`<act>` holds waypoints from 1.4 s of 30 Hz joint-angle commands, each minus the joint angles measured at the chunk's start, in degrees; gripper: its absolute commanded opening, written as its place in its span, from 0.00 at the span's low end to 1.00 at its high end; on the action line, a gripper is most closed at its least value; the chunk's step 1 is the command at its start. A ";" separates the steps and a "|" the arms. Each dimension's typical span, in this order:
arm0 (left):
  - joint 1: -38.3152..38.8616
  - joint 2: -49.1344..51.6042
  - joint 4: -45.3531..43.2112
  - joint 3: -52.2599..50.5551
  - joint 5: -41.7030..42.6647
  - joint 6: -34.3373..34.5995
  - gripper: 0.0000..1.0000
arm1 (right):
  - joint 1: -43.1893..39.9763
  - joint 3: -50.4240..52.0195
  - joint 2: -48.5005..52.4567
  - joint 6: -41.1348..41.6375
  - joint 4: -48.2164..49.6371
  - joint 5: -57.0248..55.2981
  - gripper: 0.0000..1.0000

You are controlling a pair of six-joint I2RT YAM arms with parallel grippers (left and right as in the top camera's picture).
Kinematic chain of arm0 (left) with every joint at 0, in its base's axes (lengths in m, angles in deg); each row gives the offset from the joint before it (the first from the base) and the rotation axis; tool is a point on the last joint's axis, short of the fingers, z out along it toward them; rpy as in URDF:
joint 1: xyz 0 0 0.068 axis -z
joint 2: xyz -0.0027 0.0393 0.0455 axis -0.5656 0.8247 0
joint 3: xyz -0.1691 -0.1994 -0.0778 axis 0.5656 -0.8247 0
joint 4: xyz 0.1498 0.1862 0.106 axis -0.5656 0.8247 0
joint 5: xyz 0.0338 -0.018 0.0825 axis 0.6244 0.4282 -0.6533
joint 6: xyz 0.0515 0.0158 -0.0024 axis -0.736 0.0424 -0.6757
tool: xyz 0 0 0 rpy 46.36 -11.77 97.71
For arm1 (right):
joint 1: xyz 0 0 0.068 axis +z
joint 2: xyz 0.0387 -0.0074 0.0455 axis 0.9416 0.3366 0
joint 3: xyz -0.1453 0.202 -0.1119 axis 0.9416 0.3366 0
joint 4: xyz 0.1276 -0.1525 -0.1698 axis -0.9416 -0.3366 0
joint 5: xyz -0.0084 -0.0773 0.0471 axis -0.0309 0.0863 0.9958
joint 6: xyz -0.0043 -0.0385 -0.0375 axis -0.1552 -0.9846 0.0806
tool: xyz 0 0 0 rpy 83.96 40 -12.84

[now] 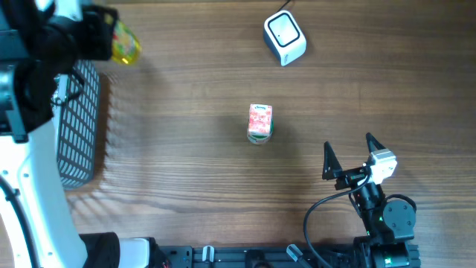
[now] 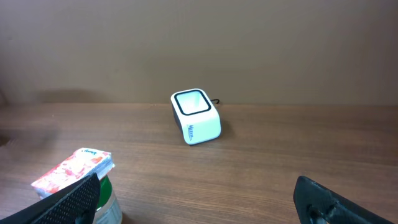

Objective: Scan the item barcode
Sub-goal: 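Lift the Vim bottle out and place it beside the Kleenex pack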

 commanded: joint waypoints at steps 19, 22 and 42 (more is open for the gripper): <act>22.84 3.80 1.20 -20.85 -1.75 15.10 0.29 | -0.13 0.04 -0.11 -0.37 0.22 -0.33 1.00; 25.22 3.80 -5.97 -29.20 -4.42 18.91 0.28 | -0.13 0.04 -0.11 -0.35 0.22 -0.33 1.00; 32.81 3.80 -65.09 -69.79 -24.90 23.23 0.33 | -0.15 0.04 -0.11 -0.35 0.22 -0.33 1.00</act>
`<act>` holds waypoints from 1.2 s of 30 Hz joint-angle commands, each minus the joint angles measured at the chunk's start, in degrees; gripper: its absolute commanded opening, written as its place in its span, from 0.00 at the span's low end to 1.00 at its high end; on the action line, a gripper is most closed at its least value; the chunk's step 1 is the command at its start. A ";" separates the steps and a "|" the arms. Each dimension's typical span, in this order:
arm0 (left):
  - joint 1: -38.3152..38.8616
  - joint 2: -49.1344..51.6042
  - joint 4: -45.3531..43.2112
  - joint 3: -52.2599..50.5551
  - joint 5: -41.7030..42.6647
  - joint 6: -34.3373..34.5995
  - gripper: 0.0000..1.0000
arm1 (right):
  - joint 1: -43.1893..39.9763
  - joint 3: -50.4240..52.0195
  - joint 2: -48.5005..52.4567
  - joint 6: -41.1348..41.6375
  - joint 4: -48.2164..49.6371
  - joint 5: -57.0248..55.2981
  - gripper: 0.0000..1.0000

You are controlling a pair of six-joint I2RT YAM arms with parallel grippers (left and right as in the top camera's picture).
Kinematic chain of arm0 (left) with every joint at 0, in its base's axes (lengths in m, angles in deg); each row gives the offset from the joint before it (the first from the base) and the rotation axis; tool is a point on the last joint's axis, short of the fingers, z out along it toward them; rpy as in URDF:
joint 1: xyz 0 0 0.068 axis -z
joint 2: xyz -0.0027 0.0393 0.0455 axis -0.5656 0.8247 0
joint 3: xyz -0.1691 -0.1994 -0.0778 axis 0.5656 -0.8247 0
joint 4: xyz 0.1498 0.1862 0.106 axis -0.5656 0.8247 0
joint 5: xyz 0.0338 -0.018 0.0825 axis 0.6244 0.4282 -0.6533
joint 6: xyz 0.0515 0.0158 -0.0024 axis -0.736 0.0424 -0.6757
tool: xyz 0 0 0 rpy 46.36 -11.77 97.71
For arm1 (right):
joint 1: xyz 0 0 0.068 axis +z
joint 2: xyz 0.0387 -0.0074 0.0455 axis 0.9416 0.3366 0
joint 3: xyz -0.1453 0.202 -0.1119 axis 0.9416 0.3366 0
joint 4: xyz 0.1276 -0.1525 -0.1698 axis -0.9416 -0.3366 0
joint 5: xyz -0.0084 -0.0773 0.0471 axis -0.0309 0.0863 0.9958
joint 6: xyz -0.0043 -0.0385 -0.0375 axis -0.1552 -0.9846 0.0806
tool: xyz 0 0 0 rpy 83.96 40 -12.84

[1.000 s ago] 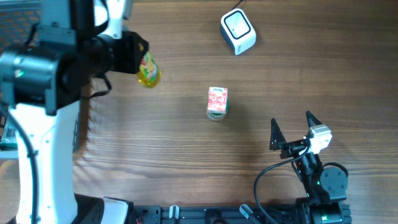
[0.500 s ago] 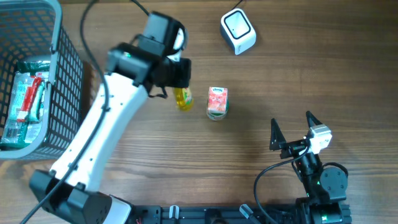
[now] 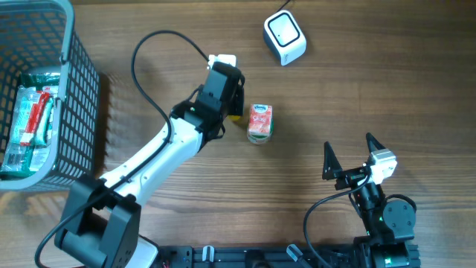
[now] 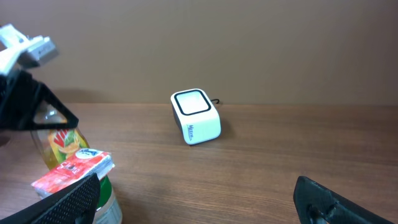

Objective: Scan the item barcode
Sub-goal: 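Lift the Vim bottle out and place it beside the Kleenex pack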

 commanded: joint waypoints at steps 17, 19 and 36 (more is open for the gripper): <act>3.91 1.29 -6.21 -5.44 -12.35 -4.83 0.44 | -0.15 0.04 -0.11 -0.35 0.22 -0.31 1.00; 3.91 1.27 -6.19 -5.44 -12.33 -4.81 0.60 | -0.15 0.04 -0.11 -0.35 0.22 -0.31 1.00; 2.32 -20.15 10.97 11.43 -9.40 -17.42 1.00 | -0.15 0.04 -0.11 -0.37 0.22 -0.31 1.00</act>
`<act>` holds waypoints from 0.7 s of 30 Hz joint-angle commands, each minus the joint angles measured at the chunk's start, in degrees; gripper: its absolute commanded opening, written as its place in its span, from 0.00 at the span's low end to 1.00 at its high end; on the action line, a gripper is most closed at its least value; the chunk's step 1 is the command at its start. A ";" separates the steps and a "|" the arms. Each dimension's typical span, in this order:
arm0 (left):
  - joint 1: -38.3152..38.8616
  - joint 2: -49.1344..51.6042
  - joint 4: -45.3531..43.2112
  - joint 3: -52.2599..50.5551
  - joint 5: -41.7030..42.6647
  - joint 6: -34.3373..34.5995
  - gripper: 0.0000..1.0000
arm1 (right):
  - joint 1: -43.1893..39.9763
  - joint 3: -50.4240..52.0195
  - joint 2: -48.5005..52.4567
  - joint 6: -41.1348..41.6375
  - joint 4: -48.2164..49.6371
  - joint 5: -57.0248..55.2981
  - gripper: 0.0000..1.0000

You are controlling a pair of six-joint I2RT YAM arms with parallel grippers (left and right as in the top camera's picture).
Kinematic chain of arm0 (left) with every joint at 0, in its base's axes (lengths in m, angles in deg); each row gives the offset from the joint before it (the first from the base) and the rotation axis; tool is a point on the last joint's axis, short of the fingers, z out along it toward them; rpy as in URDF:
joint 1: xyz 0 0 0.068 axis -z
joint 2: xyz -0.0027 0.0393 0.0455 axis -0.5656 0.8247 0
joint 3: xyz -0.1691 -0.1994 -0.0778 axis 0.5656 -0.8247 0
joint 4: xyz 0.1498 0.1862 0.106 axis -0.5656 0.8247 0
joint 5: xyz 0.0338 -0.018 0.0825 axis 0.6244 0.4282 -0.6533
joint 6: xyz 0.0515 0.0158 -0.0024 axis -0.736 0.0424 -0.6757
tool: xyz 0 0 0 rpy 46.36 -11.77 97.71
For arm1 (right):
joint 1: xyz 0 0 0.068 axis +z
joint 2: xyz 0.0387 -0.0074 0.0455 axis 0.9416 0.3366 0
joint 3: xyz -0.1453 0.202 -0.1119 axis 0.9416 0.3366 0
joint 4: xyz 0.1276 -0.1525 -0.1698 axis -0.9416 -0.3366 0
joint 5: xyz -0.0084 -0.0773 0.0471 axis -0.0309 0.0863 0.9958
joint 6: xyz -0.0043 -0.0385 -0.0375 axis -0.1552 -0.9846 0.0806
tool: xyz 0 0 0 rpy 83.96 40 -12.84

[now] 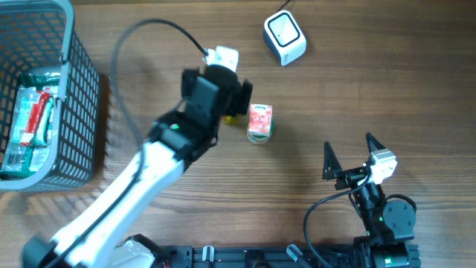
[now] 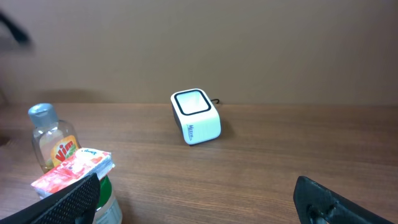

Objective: Scan the item barcode
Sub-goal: 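Lift the Vim bottle out and place it beside the Kleenex pack, then reach the left gripper into the basket and grasp the packet bundle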

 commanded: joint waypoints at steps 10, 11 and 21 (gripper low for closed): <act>-23.45 -6.32 10.12 23.65 -1.84 -18.47 1.00 | -0.15 0.04 -0.11 -0.35 0.22 -0.33 1.00; -26.34 -6.32 9.99 24.09 -1.84 -19.58 1.00 | -0.15 0.04 -0.11 -0.35 0.22 -0.33 1.00; -59.08 -0.83 9.40 24.20 9.22 -21.68 1.00 | -0.13 0.04 -0.11 -0.35 0.22 -0.33 1.00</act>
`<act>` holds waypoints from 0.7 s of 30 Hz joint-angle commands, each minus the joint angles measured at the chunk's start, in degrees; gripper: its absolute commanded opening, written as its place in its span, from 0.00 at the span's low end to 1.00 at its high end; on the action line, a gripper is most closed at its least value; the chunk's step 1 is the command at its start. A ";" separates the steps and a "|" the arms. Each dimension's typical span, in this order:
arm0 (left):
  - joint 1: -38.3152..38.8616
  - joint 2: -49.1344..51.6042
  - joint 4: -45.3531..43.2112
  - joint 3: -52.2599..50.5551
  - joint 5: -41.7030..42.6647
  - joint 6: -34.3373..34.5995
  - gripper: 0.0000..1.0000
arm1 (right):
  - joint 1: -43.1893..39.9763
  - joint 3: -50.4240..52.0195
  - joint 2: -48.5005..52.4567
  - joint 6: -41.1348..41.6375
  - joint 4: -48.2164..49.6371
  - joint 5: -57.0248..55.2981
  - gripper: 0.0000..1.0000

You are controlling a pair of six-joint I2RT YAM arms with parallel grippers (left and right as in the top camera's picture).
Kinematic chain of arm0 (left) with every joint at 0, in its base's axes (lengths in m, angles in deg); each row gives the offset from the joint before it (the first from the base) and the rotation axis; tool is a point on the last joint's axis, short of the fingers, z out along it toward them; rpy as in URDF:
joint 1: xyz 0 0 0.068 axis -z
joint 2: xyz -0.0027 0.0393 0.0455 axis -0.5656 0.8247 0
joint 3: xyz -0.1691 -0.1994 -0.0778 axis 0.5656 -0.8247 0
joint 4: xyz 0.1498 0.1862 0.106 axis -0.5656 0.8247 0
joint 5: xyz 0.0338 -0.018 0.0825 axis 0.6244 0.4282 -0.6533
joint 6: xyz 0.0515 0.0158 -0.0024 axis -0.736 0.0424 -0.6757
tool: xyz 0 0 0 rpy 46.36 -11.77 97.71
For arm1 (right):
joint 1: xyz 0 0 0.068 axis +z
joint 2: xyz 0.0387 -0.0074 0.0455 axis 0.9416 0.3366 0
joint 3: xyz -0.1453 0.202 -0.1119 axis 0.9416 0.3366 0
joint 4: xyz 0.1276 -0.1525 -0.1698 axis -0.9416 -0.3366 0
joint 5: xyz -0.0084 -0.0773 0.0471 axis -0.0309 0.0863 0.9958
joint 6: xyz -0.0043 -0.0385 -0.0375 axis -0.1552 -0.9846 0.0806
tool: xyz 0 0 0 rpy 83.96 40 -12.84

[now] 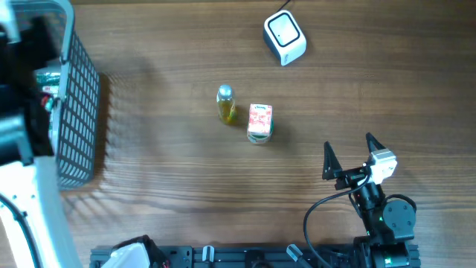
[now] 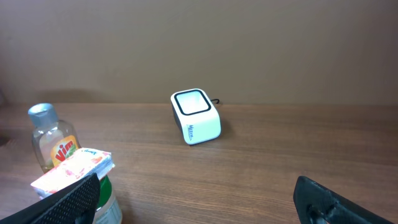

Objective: Scan the item barcode
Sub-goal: 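Reach the left gripper into the basket and grasp the packet bundle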

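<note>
A small yellow bottle [image 1: 226,104] with a silver cap stands upright on the table, left of a pink tissue packet [image 1: 260,119]. In the right wrist view the bottle [image 2: 53,144] stands behind the packet [image 2: 74,168], which lies on a green can [image 2: 107,198]. The white scanner [image 1: 284,37] sits at the far side, window up, also in the right wrist view [image 2: 196,116]. My right gripper [image 1: 348,141] rests open and empty near the front right [image 2: 196,186]. My left arm [image 1: 18,149] is over the basket at the far left, its fingers hidden.
A grey wire basket [image 1: 78,119] holding packaged goods stands at the left edge, largely covered by my left arm. The scanner's cable runs off the far edge. Bare wood lies between the bottle, the scanner and my right gripper.
My left arm was over the bottle beside the tissue packet. It is now back at the far left over the basket. The bottle stands alone where it was. The right arm has not moved.
My left gripper first held the yellow bottle high by the basket. Then it had the bottle down beside the tissue packet. Then the bottle stood free on the table with the arm above it. Now the arm is back over the basket.
</note>
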 commanded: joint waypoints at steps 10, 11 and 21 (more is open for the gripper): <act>-17.11 18.60 5.49 0.85 7.32 -12.11 1.00 | -0.15 0.04 -0.11 -0.33 0.22 -0.31 1.00; -17.77 20.37 6.08 0.79 8.72 -14.25 1.00 | -0.13 0.04 -0.11 -0.31 0.22 -0.31 1.00; -19.76 37.83 12.92 0.66 17.84 -26.86 1.00 | -0.15 0.04 -0.11 -0.33 0.22 -0.31 1.00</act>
